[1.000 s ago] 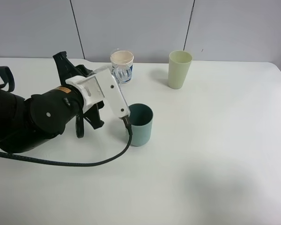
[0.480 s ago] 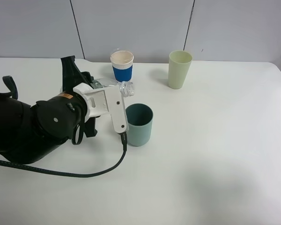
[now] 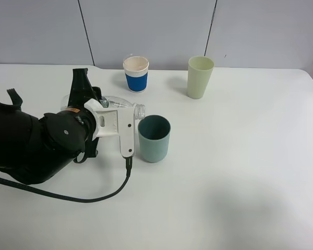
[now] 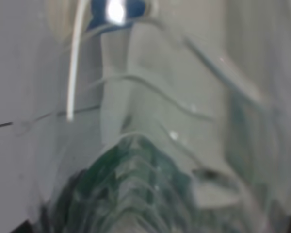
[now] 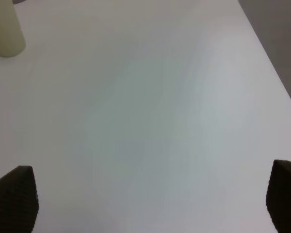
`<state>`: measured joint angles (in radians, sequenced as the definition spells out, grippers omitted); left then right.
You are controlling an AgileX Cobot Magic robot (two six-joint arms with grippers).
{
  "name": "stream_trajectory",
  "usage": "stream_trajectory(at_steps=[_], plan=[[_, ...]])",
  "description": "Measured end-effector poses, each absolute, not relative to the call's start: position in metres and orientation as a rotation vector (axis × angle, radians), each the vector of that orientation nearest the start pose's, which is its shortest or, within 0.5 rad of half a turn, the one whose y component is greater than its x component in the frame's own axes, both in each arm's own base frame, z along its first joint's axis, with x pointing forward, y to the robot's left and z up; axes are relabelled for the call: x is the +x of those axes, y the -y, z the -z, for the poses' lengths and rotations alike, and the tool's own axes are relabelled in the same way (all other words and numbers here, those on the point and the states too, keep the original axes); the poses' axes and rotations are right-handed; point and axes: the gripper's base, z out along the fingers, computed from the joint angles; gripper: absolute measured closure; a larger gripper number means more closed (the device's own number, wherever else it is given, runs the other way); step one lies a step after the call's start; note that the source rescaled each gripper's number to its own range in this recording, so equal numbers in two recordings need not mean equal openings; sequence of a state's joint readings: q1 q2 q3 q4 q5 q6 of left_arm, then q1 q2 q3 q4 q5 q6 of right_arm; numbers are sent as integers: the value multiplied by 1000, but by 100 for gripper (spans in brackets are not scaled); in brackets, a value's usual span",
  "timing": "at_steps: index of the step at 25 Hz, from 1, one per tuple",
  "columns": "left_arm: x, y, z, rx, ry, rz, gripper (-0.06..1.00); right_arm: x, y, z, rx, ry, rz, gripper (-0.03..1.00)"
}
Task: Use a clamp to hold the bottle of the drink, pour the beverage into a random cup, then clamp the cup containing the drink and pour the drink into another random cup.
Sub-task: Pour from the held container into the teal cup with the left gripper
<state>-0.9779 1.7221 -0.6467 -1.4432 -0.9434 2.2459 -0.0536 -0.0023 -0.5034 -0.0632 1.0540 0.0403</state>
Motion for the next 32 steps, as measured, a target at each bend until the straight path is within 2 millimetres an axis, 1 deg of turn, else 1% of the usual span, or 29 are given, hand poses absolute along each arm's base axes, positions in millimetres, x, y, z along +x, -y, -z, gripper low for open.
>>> stream_trajectory(at_steps=[5,13,18,23,32], plan=[[218,192,-164,1495,-1605,-1064,88,-6,5,-279,98,-2029,84,-3],[218,191,-164,1614,-1556,-1134,88,-6,5,-279,98,-2029,84,-3],[218,191,-165,1604,-1572,-1143,88,-6,5,-279,98,-2029,84,-3],[223,196,-172,1560,-1580,-1143,88,-6,5,-279,98,-2029,84,-3],[223,197,-169,1600,-1559,-1169,88,-6,5,-279,98,-2029,84,-3]])
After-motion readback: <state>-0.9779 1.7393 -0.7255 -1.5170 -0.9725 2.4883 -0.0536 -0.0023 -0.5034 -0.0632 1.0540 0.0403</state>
